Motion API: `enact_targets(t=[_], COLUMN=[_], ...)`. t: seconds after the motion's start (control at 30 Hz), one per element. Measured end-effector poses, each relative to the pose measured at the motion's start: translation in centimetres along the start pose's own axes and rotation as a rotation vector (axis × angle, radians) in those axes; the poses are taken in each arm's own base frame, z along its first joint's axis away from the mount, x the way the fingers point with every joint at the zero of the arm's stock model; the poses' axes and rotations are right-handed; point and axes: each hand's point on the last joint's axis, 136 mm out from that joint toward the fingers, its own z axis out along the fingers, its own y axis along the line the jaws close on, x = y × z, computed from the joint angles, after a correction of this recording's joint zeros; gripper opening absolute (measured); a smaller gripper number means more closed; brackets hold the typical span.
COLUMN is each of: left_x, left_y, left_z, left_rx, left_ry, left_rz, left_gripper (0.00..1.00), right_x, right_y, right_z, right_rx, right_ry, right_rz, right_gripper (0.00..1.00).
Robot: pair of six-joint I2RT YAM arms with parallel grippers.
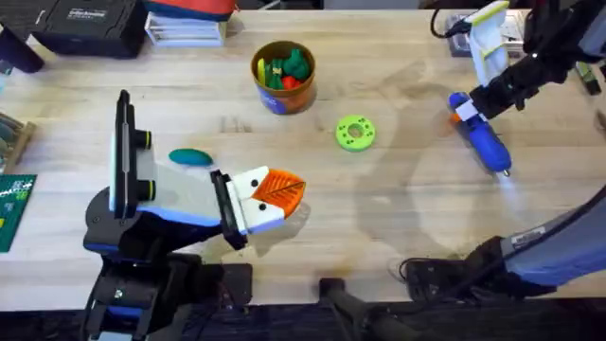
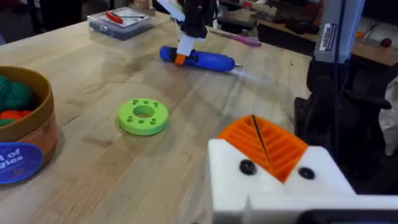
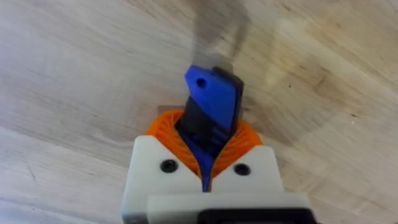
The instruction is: Pick up the gripper from the table and insert it into the empty holder that is missing its gripper. Then pick up a screw, insert it into the mounting hole, and use the screwdriver to tighten it. Finally, clean up the table by picking up the vegetable and placing it into the bucket.
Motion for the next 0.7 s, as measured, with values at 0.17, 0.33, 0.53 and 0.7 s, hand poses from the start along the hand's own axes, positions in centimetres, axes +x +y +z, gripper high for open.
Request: enact_targets(t=[0.17,0.33,0.53,0.7], left_x=[0.0,0.0,0.0,0.0], left_y=[0.0,0.0,0.0,0.0], left_z=[0.0,0.0,0.0,0.0], left_rx=[0.000,0.000,0.000,0.000], left_ry=[0.000,0.000,0.000,0.000], left_rz=[0.000,0.000,0.000,0.000], left_gripper=[0.015,0.015,0.015,0.015], right_x=[-0.4,-2.5,-5.2,-5.8], right_y=[-0.2,-1.4,-2.0,-1.3], right_z=[-0.4,-2.7,-10.6,-17.7], right_rx=[0.010,0.067,0.199,0.267], right_ry=[-0.001,-0.067,-0.257,-0.434], right_rz=[0.038,0.101,0.174,0.232], right_gripper=[0.022,0.022,0.022,0.022])
